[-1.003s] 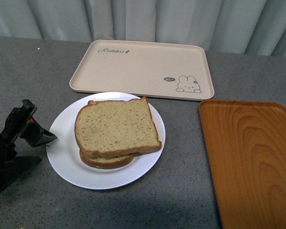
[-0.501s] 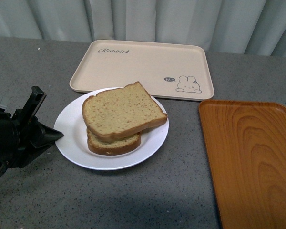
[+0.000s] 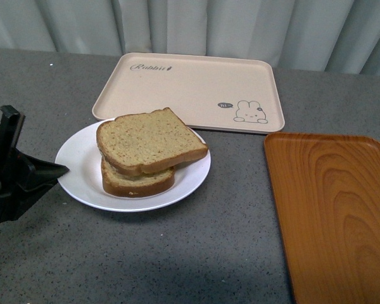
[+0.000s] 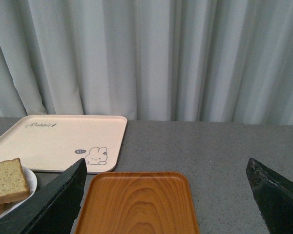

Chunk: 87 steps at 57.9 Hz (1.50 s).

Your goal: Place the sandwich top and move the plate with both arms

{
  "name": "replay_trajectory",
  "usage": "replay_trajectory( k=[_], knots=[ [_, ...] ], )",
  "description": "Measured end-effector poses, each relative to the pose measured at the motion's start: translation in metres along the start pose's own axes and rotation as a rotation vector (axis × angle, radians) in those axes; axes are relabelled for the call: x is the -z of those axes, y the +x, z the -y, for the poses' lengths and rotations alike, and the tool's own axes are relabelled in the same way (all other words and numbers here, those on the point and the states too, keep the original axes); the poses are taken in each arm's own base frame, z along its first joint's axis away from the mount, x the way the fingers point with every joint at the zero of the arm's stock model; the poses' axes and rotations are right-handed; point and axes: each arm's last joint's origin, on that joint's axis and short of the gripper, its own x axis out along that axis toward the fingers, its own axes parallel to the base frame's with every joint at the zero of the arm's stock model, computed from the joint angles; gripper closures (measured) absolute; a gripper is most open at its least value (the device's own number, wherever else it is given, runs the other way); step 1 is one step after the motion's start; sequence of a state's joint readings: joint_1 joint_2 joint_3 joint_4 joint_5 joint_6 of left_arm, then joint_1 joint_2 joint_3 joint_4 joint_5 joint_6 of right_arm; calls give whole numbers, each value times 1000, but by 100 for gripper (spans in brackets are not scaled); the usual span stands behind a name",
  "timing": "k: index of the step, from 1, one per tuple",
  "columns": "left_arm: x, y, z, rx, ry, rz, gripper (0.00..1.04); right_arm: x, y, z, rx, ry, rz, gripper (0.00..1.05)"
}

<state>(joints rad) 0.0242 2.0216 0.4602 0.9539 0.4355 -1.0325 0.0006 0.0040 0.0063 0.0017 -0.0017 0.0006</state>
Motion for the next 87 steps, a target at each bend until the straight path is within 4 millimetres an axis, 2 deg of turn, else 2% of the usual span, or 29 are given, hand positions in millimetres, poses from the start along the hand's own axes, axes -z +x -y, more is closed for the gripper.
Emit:
replay_trajectory(
  k=[15,26,41,49,66,75,87],
  knots=[
    [-6,-16,4,134,-71,50,100,0,0,0,0,0,0,9],
    [-13,-8,15,153,-119,83,100,0,0,0,0,0,0,9],
    [-34,38,51,207,-141,115,100,0,0,0,0,0,0,9],
    [-44,73,73,221,-143,123,100,0,0,0,0,0,0,9],
    [-37,131,96,178,-150,99,100,0,0,0,0,0,0,9],
    [-32,150,102,151,-150,94,100,0,0,0,0,0,0,9],
    [-32,161,100,102,-156,97,100,0,0,0,0,0,0,9]
  ],
)
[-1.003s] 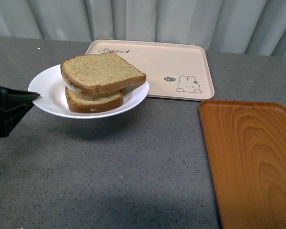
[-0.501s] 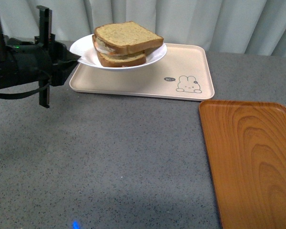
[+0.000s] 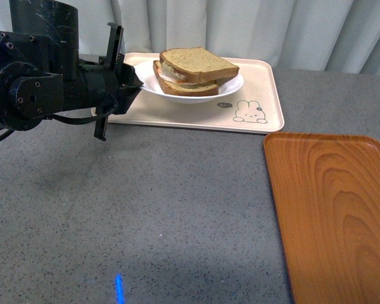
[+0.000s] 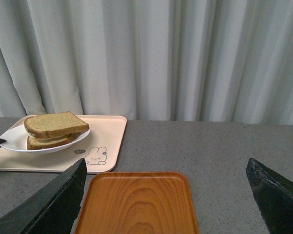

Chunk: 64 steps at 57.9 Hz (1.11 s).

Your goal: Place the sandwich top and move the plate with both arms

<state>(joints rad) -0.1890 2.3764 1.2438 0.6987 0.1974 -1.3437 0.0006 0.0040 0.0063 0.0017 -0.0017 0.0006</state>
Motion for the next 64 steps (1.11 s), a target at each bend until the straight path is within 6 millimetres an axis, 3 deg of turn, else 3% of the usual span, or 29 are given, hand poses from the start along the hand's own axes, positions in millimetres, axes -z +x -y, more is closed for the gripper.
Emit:
replay_trajectory(
  k=[10,18,24,33,39,50,64],
  knots=[
    [-3,3,-1,-48,21,-2,100,0,0,0,0,0,0,9],
    [-4,2,-2,-51,40,-8,78,0,0,0,0,0,0,9],
    [-7,-3,-2,-33,36,-5,55,0,0,0,0,0,0,9],
    [-22,-28,5,2,17,26,21,0,0,0,0,0,0,9],
    [-29,-45,9,5,13,43,5,0,0,0,0,0,0,9],
    [-34,-86,11,-67,34,85,6,0,0,0,0,0,0,9],
    [-19,-143,8,-145,192,35,6,0,0,0,0,0,0,9]
  ],
)
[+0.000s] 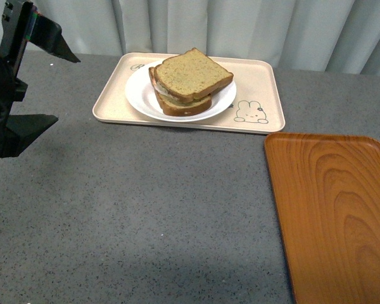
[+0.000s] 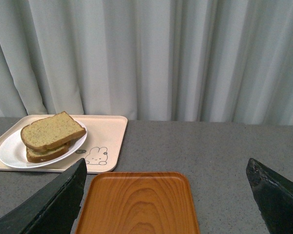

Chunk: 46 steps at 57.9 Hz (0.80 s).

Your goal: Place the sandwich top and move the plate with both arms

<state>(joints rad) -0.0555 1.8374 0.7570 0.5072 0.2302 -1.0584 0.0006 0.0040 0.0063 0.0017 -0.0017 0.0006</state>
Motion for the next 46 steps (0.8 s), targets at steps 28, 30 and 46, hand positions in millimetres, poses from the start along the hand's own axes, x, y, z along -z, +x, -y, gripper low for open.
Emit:
replay_trajectory(
  k=[28,30,46],
  knots=[
    [9,-73,-26,92,839,597,45,0,0,0,0,0,-1,9],
    [9,-80,-23,96,896,630,51,0,0,0,0,0,-1,9],
    [29,-120,-33,50,1043,645,97,0,0,0,0,0,0,9]
  ],
)
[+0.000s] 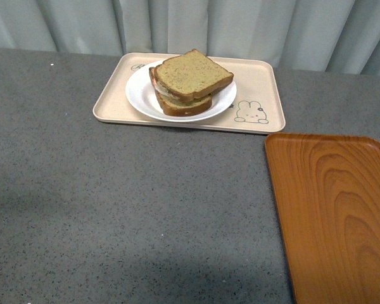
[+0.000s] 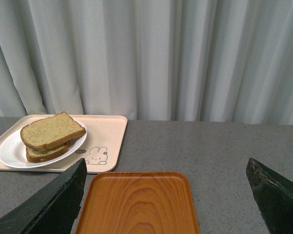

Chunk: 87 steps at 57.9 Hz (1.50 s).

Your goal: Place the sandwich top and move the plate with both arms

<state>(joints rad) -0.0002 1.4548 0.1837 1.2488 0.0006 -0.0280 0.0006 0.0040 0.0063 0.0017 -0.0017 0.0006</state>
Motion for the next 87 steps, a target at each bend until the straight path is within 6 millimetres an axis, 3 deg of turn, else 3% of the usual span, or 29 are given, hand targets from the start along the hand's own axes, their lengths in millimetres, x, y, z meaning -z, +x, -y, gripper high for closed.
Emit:
replay_trajectory(
  k=[1,14,40,87],
  knots=[
    [-1,-3,0,0,2,2,101,0,0,0,0,0,0,9],
    [-14,-34,0,0,14,9,101,0,0,0,0,0,0,9],
    [-14,-68,0,0,20,10,101,0,0,0,0,0,0,9],
    [-24,-98,1,0,20,43,101,0,0,0,0,0,0,9]
  ],
)
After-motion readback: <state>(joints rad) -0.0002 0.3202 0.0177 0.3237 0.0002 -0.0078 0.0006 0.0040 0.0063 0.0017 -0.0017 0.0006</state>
